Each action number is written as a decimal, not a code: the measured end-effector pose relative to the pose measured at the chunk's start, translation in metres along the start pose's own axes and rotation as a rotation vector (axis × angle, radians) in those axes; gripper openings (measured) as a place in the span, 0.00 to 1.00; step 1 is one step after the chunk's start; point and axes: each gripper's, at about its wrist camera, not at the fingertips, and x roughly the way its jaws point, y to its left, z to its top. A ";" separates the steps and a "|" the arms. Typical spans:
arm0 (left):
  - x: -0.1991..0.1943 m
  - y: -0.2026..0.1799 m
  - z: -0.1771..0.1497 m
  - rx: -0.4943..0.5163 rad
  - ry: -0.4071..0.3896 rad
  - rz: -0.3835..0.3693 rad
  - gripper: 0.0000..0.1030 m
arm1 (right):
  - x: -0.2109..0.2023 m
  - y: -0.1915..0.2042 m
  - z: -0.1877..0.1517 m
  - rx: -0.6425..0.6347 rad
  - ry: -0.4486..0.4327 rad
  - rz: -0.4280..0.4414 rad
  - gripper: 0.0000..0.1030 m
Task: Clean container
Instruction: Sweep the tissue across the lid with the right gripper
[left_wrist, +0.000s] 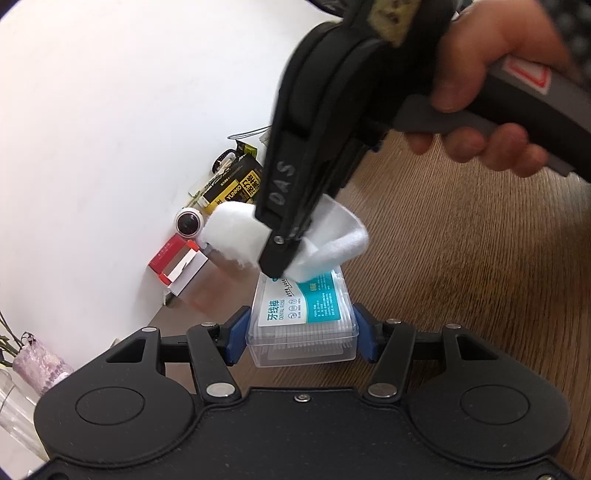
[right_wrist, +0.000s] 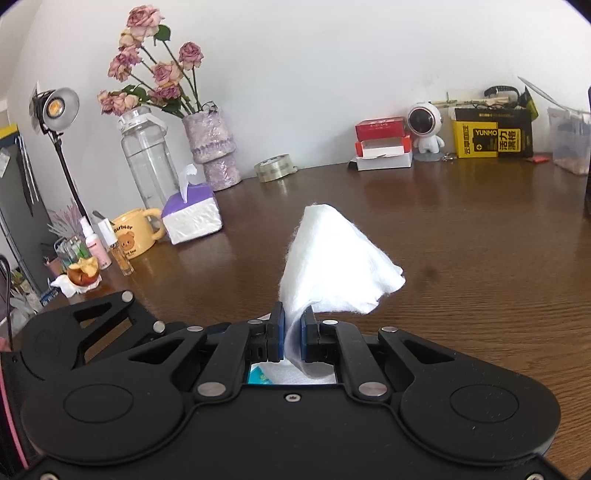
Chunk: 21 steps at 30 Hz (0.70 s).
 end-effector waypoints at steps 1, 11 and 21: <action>0.000 0.000 0.000 0.002 -0.002 0.002 0.55 | -0.001 0.002 -0.002 -0.003 0.001 -0.003 0.08; -0.002 0.003 -0.002 0.009 -0.015 -0.012 0.55 | -0.008 0.010 -0.012 -0.022 0.001 -0.019 0.08; 0.003 0.005 -0.002 0.010 -0.017 -0.015 0.55 | -0.005 0.004 -0.011 -0.036 -0.010 -0.057 0.08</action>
